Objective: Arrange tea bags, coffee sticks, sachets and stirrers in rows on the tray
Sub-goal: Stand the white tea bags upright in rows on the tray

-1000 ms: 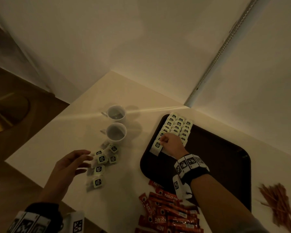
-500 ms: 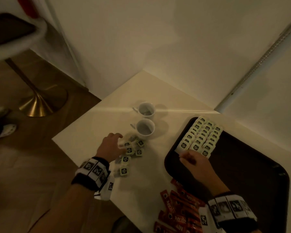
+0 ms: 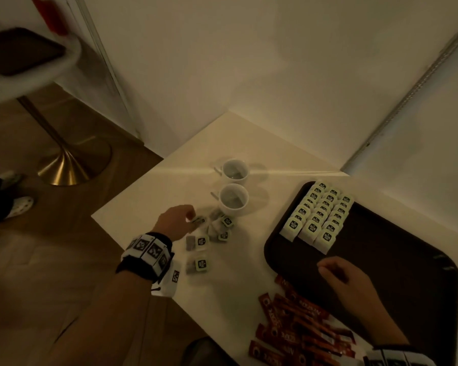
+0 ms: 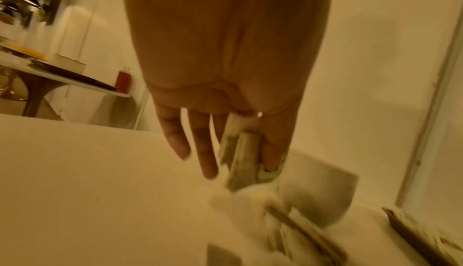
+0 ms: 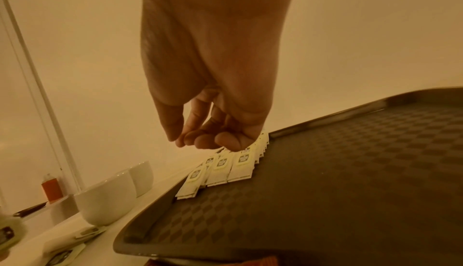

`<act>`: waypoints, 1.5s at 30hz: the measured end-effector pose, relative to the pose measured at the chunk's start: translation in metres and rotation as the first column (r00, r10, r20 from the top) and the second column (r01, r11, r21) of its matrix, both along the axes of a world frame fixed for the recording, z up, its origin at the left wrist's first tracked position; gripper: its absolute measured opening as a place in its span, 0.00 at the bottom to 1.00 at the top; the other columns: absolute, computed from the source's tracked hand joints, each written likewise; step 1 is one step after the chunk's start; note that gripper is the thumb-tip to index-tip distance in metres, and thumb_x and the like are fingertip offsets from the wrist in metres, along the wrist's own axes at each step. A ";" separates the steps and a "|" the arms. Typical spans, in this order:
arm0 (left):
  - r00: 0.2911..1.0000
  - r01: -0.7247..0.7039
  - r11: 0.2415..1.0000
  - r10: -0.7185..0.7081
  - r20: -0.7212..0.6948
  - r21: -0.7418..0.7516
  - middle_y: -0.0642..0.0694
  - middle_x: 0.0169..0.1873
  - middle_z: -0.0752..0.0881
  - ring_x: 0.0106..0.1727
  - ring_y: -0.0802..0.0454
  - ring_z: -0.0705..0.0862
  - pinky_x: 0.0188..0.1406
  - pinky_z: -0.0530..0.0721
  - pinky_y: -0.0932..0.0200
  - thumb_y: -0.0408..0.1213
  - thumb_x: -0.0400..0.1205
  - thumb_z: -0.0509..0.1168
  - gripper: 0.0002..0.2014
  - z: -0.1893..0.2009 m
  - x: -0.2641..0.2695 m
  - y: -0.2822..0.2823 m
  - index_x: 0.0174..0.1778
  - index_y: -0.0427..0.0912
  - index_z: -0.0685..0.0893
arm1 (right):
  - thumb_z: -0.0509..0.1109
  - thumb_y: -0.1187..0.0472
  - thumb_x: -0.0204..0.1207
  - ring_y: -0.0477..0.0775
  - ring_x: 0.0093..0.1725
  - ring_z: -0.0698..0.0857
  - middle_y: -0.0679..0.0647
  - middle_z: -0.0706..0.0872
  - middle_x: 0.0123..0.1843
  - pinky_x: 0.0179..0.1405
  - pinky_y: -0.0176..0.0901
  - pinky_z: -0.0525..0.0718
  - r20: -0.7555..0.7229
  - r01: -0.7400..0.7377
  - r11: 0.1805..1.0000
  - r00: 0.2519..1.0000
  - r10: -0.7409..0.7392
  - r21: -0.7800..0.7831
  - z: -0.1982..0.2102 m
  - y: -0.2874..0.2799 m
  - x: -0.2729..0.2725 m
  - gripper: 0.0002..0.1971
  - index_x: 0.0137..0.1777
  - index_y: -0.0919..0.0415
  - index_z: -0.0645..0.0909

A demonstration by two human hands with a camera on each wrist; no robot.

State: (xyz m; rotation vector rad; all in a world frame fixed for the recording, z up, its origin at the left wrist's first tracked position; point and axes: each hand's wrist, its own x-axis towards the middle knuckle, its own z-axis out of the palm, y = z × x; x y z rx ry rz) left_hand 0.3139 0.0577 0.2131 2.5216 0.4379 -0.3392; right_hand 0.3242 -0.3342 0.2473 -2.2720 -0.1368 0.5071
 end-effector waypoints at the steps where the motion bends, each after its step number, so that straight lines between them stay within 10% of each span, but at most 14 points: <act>1: 1.000 -0.003 0.996 0.004 0.010 -0.089 0.44 0.41 0.80 0.45 0.45 0.77 0.40 0.71 0.55 0.38 0.81 0.66 0.10 0.003 -0.001 0.002 0.38 0.43 0.71 | 0.66 0.62 0.79 0.39 0.50 0.80 0.43 0.82 0.49 0.41 0.29 0.71 0.005 0.000 1.000 1.000 0.000 -0.002 0.000 0.000 0.000 0.06 0.49 0.49 0.80; 6: 0.997 -0.032 0.911 0.000 -0.077 -0.410 0.42 0.42 0.78 0.38 0.48 0.73 0.35 0.73 0.57 0.26 0.84 0.55 0.07 0.013 -0.011 -0.002 0.49 0.39 0.62 | 0.66 0.62 0.79 0.41 0.51 0.80 0.43 0.83 0.49 0.42 0.31 0.72 -0.022 0.003 1.000 1.000 -0.003 0.020 0.002 0.005 -0.002 0.06 0.49 0.49 0.81; 12: 0.962 0.208 0.977 -0.214 -0.167 -0.053 0.46 0.48 0.80 0.50 0.47 0.77 0.49 0.75 0.57 0.39 0.76 0.72 0.15 -0.011 -0.030 -0.027 0.57 0.42 0.81 | 0.67 0.61 0.78 0.41 0.50 0.81 0.43 0.83 0.48 0.44 0.31 0.74 -0.025 -0.019 0.999 0.999 0.020 0.030 0.000 0.013 -0.002 0.06 0.47 0.48 0.81; 18: 0.947 0.242 0.961 -0.204 -0.249 0.136 0.44 0.66 0.78 0.66 0.43 0.78 0.65 0.78 0.48 0.47 0.79 0.69 0.24 -0.026 -0.040 -0.044 0.69 0.44 0.78 | 0.67 0.61 0.78 0.38 0.49 0.80 0.41 0.83 0.48 0.42 0.28 0.72 0.001 -0.043 0.999 0.999 0.043 0.017 -0.001 0.012 -0.001 0.06 0.47 0.47 0.80; 26: 0.983 0.186 0.957 -0.181 0.043 -0.222 0.50 0.32 0.81 0.41 0.50 0.80 0.42 0.73 0.58 0.39 0.75 0.74 0.10 0.017 -0.029 -0.076 0.33 0.41 0.80 | 0.67 0.57 0.78 0.32 0.51 0.80 0.37 0.83 0.50 0.43 0.25 0.73 0.019 -0.128 0.983 0.992 0.126 0.135 0.025 0.036 0.001 0.06 0.51 0.45 0.82; 30: 0.957 0.223 0.861 -0.104 0.272 -0.456 0.52 0.26 0.78 0.28 0.65 0.75 0.30 0.70 0.69 0.36 0.73 0.77 0.12 0.060 -0.012 -0.113 0.30 0.41 0.80 | 0.70 0.57 0.77 0.30 0.50 0.81 0.38 0.85 0.51 0.45 0.20 0.76 0.105 -0.185 0.948 0.981 0.163 0.260 0.049 0.068 0.013 0.11 0.58 0.49 0.82; 36: 0.927 0.197 0.838 0.010 0.375 -0.510 0.42 0.29 0.83 0.31 0.59 0.79 0.33 0.74 0.62 0.36 0.73 0.77 0.09 0.089 -0.002 -0.120 0.35 0.35 0.85 | 0.73 0.65 0.74 0.40 0.37 0.84 0.48 0.87 0.39 0.37 0.28 0.82 0.285 -0.237 0.918 0.947 0.145 0.318 0.067 0.097 0.035 0.04 0.47 0.58 0.85; 45: 0.969 0.040 0.909 0.065 0.237 -0.414 0.46 0.26 0.87 0.27 0.58 0.81 0.31 0.79 0.56 0.52 0.68 0.74 0.19 0.082 0.007 -0.081 0.36 0.36 0.89 | 0.72 0.65 0.75 0.37 0.40 0.83 0.41 0.86 0.39 0.42 0.22 0.77 0.334 -0.296 0.926 0.919 0.210 0.233 0.076 0.101 0.056 0.06 0.49 0.58 0.88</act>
